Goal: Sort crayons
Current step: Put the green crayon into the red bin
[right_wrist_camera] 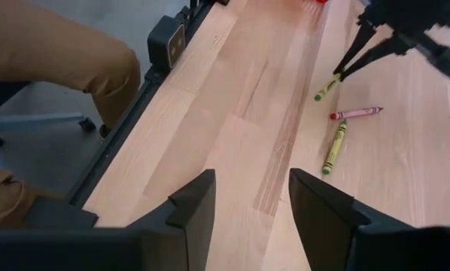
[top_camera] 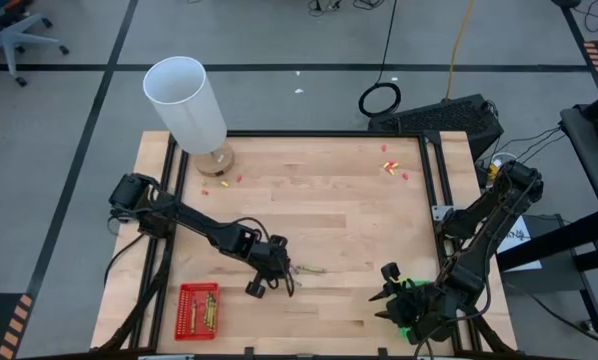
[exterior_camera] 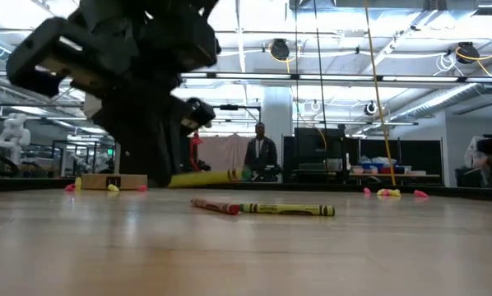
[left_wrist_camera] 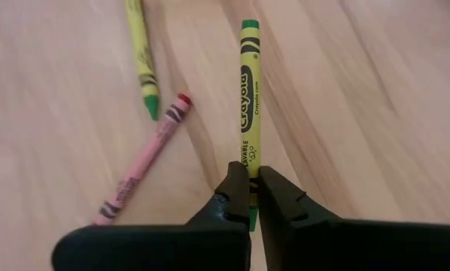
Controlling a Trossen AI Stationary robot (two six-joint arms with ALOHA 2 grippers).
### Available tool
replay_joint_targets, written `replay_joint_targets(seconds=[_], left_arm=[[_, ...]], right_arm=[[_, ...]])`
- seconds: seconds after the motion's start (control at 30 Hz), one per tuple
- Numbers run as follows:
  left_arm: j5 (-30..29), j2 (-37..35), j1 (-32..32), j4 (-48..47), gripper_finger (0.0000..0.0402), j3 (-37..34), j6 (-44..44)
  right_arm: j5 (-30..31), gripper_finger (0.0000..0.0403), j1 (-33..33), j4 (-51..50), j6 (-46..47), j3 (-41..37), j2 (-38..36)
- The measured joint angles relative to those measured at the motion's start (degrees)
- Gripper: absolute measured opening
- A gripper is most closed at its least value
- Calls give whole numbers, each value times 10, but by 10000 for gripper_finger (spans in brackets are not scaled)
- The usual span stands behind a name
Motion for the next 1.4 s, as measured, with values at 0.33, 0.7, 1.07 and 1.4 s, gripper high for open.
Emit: replay_joint_targets(seconds=[0.33,0.7,1.07,1.4], left_arm=[[-43,-62,-23,-15,3,1,1],[-82,-92,-40,-33,2,1,3],[-87,-93,-40,-40,2,1,36],[-87,-93,-43,-40,2,1,35]], right_arm=[[16,153,0,0,-11,0,2],[27,153,0,-1,-21,0,23],[29,153,0,0,-32,0,24],[29,153,0,0,-35,0,24]])
